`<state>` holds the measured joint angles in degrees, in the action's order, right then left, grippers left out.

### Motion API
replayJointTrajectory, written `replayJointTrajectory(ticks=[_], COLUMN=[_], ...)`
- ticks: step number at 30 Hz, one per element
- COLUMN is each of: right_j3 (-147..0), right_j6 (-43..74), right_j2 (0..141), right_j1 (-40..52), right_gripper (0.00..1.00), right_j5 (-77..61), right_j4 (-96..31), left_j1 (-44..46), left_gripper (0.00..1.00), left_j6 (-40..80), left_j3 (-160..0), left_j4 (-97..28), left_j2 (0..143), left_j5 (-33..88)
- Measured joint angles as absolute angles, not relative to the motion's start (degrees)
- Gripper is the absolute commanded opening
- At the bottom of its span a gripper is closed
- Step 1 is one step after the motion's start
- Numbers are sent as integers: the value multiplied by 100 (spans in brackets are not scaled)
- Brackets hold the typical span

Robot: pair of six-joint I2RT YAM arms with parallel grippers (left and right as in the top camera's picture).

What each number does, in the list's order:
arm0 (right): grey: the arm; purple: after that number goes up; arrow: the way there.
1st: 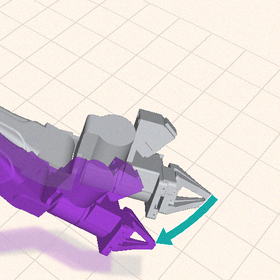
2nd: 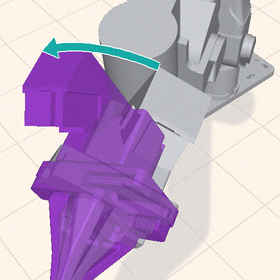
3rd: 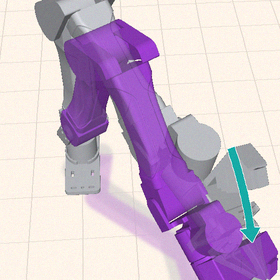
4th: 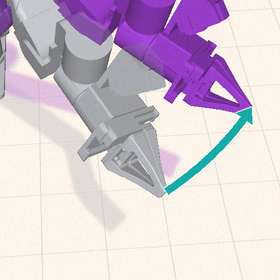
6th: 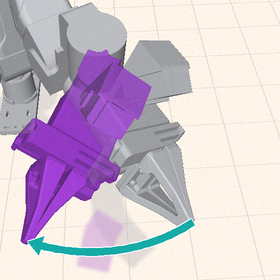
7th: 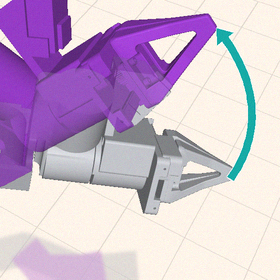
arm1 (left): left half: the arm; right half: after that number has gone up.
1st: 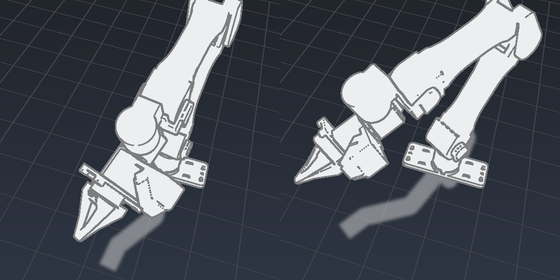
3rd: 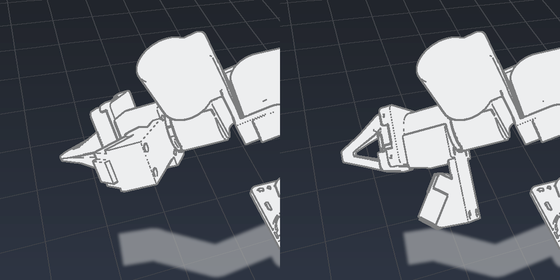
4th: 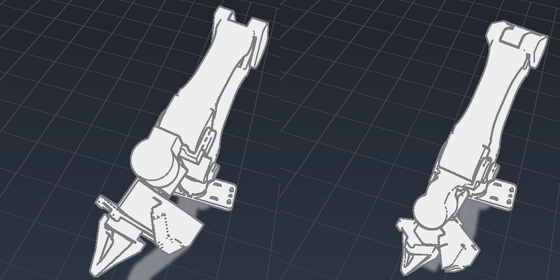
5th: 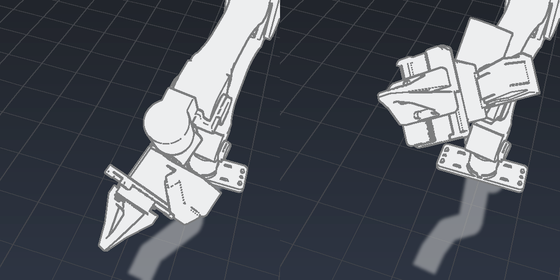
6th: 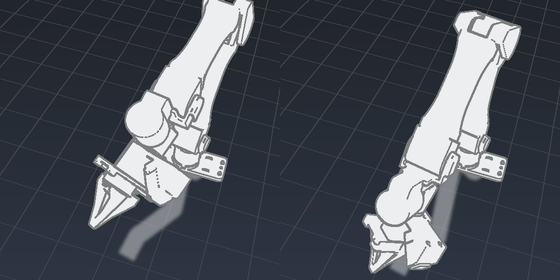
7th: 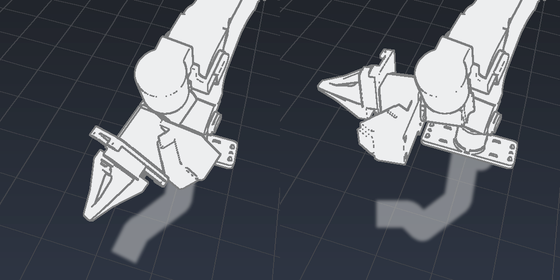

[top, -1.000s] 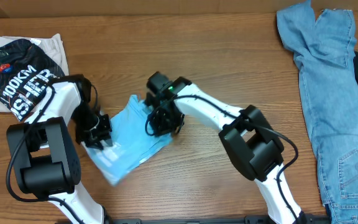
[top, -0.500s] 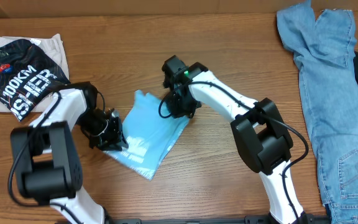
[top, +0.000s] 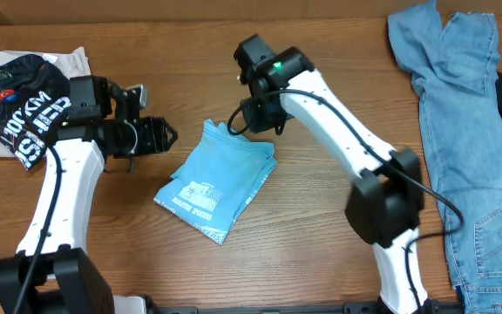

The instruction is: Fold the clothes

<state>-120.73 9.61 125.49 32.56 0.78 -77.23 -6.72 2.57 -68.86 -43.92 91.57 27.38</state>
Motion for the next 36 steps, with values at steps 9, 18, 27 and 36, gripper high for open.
replayJointTrajectory(ticks=[9, 18, 27, 36], right_j3=[-12112, -12125, -12125, -12125], right_j6=[1271, 1350, 1372, 1439], right_j2=[11351, 11139, 11139, 11139], right_j1=[3199, 3159, 3159, 3085], right_gripper=[14, 14, 14, 14], right_j5=[362, 392, 403, 447], right_j4=[-8556, -8770, -8890, -8956], left_j1=[-526, 49, 473, 572], left_gripper=[86, 86, 74, 45], left_j6=[-432, -1100, -1380, -1719], left_j3=[-8416, -9242, -9513, -9592], left_j4=[-4912, -5210, -5411, -5854], left_j2=[11039, 12457, 12908, 13128], left_j5=[2974, 3413, 3605, 3798])
